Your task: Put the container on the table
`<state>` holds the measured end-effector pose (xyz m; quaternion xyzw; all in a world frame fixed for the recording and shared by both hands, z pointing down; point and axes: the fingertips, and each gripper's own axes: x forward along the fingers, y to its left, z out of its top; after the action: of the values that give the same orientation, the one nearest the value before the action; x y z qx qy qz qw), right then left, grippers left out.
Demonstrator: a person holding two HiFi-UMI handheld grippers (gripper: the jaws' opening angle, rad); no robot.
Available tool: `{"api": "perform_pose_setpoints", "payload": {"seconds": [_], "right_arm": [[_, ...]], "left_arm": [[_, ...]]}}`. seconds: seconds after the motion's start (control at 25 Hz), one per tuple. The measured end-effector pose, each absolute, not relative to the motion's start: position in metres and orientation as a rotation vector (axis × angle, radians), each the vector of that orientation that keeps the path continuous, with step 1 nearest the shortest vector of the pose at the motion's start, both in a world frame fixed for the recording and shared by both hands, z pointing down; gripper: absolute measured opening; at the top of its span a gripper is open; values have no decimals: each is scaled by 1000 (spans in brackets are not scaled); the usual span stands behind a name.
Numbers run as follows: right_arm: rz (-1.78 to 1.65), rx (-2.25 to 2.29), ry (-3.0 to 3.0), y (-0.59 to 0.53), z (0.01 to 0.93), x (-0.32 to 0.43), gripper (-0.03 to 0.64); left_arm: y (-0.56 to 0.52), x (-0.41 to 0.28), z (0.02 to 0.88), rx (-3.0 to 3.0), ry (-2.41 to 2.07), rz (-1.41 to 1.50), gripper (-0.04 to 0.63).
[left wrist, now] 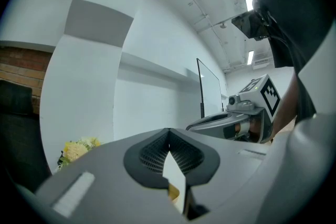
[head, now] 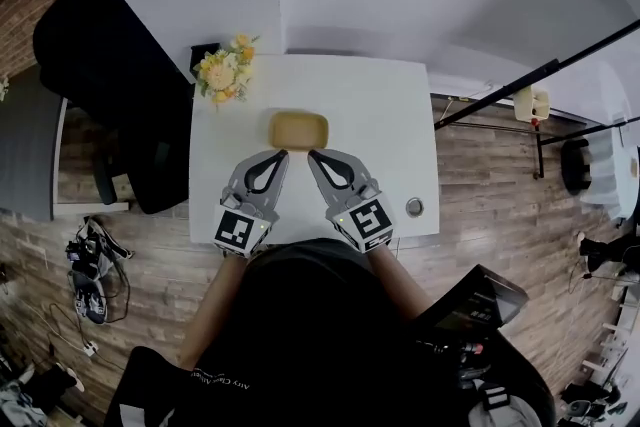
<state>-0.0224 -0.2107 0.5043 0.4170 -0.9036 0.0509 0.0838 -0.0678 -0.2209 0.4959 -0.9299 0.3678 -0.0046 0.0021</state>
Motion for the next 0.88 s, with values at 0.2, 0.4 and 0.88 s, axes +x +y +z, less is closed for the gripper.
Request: {"api": "perform_pose_setpoints", "payload": {"seconds": [0.2, 0.4, 0.88], "right_arm": [[166, 1227, -2711, -209, 512, -28, 14], [177, 1204, -2696, -202, 511, -32, 14], [216, 1285, -2713, -215, 504, -30, 14]], "left_arm": [[-216, -65, 498, -2955, 1139, -82, 2], [-212, -64, 500, -2940, 1111, -62, 2], [-228, -56, 503, -2981, 1082, -49, 2]]}}
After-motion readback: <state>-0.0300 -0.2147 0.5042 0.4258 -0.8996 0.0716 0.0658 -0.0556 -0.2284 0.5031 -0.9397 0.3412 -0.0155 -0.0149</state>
